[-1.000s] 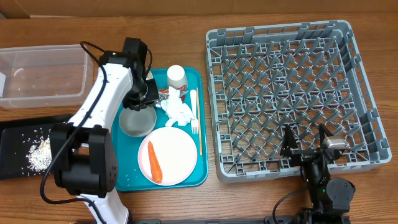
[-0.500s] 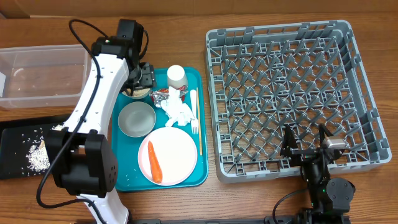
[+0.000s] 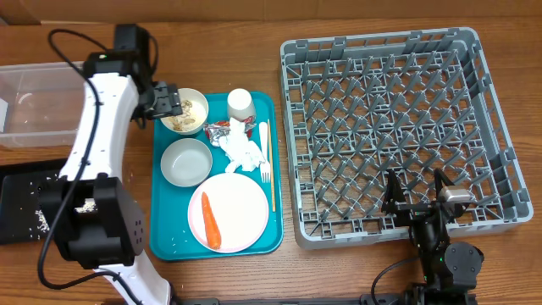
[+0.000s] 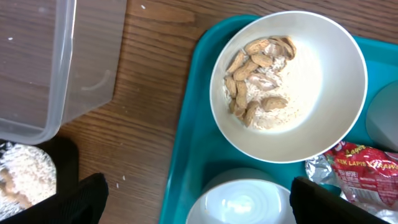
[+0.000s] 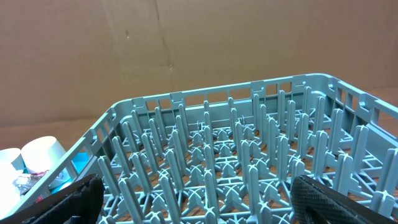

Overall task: Sort waste into correct bins and load items into the dishwasher rack
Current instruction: 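Move the left gripper to the upper white bowl of peanuts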

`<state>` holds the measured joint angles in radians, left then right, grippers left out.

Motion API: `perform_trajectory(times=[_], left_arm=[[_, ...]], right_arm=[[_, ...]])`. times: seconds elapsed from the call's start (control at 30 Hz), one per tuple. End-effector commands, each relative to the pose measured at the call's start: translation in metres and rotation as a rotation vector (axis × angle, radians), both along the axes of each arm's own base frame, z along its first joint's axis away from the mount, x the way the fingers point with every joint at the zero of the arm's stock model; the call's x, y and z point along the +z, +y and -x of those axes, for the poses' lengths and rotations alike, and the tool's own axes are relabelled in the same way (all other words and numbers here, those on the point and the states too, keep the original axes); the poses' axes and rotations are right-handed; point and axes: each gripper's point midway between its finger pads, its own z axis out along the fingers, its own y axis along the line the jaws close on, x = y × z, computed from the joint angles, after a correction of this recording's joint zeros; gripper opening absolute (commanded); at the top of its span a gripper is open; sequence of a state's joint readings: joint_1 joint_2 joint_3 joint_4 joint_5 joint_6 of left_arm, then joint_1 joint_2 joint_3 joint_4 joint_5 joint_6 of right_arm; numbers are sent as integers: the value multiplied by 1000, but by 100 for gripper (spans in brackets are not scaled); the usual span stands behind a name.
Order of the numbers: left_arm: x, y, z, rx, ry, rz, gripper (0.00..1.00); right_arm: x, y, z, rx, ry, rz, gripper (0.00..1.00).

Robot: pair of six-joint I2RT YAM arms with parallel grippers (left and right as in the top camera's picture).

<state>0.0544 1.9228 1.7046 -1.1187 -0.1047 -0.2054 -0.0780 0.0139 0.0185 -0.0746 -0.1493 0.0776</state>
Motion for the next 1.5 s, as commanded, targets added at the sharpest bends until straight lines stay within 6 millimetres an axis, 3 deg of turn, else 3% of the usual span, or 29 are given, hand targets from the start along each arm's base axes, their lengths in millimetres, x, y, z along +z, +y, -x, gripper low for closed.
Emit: perform_trajectory(times=[0.0, 0.2, 0.43, 0.63, 0.87, 1.03, 1.23, 1.47], left_arm=[[4, -19, -8, -94, -27, 99, 95], [4, -29, -15, -194, -46, 87, 94], [-23, -49, -14, -403, 26, 85, 95], [-44, -48, -13, -471, 80, 70, 91], [-49, -48, -15, -547, 88, 52, 96], [-48, -51, -19, -542, 71, 52, 95], [-45, -46, -37, -384, -2, 37, 92], [-41, -62, -50, -316, -65, 92, 88]], right_arm=[[-1, -2, 0, -11, -6, 4, 100], [-2, -2, 0, -11, -6, 4, 100], [-2, -2, 0, -11, -6, 4, 100], [-1, -2, 0, -11, -6, 4, 100], [-2, -2, 0, -11, -6, 4, 100], [-1, -2, 0, -11, -6, 4, 100], [-2, -2, 0, -11, -6, 4, 100], [-2, -2, 0, -11, -6, 4, 100]])
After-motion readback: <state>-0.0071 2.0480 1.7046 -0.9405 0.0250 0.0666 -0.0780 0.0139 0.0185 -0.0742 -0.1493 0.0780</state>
